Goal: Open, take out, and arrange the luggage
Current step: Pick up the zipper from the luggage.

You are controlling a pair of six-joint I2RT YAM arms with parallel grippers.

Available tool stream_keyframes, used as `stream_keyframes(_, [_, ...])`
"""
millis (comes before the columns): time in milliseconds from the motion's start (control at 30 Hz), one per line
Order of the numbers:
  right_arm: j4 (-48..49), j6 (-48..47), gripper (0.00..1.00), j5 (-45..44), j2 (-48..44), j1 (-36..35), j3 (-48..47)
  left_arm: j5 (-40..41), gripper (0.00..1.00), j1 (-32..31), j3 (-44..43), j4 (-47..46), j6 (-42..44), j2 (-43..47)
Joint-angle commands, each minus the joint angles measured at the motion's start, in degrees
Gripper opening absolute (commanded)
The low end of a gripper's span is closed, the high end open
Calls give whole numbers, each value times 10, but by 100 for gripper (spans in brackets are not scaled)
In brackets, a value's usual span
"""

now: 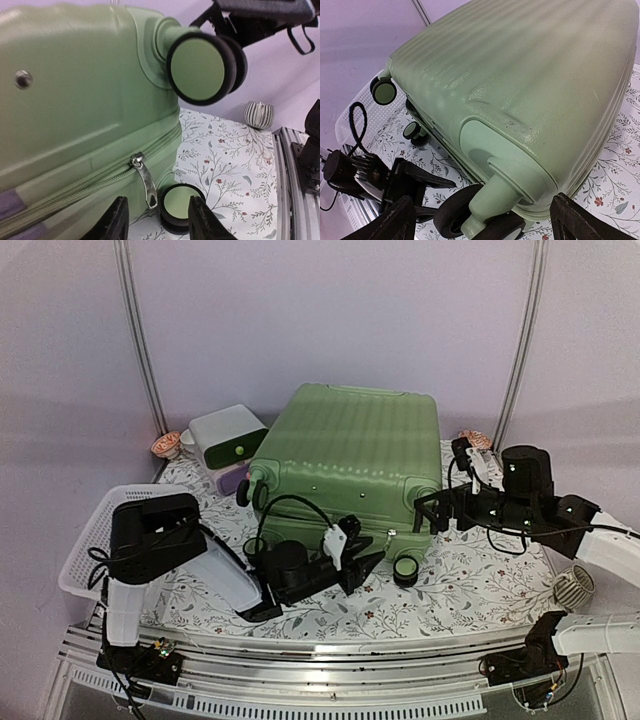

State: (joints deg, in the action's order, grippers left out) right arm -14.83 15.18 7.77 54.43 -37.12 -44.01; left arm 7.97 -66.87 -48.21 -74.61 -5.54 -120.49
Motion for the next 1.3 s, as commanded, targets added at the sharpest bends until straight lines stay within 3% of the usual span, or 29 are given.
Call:
stream_keyframes(0, [23, 1, 95, -22, -28, -1, 13, -22, 43, -10, -54, 68, 8, -42])
stream_keyframes(500, [23, 3, 95, -62, -78, -1, 29, -1, 41, -2, -103, 133, -22, -63])
stream_keyframes(800, [25, 3, 95, -56, -66, -2, 32, -13, 38, 1, -86, 78, -12, -63])
stream_keyframes(1267, [0, 2, 95, -55, -38, -1, 25, -21, 15, 7, -109, 52, -17, -82])
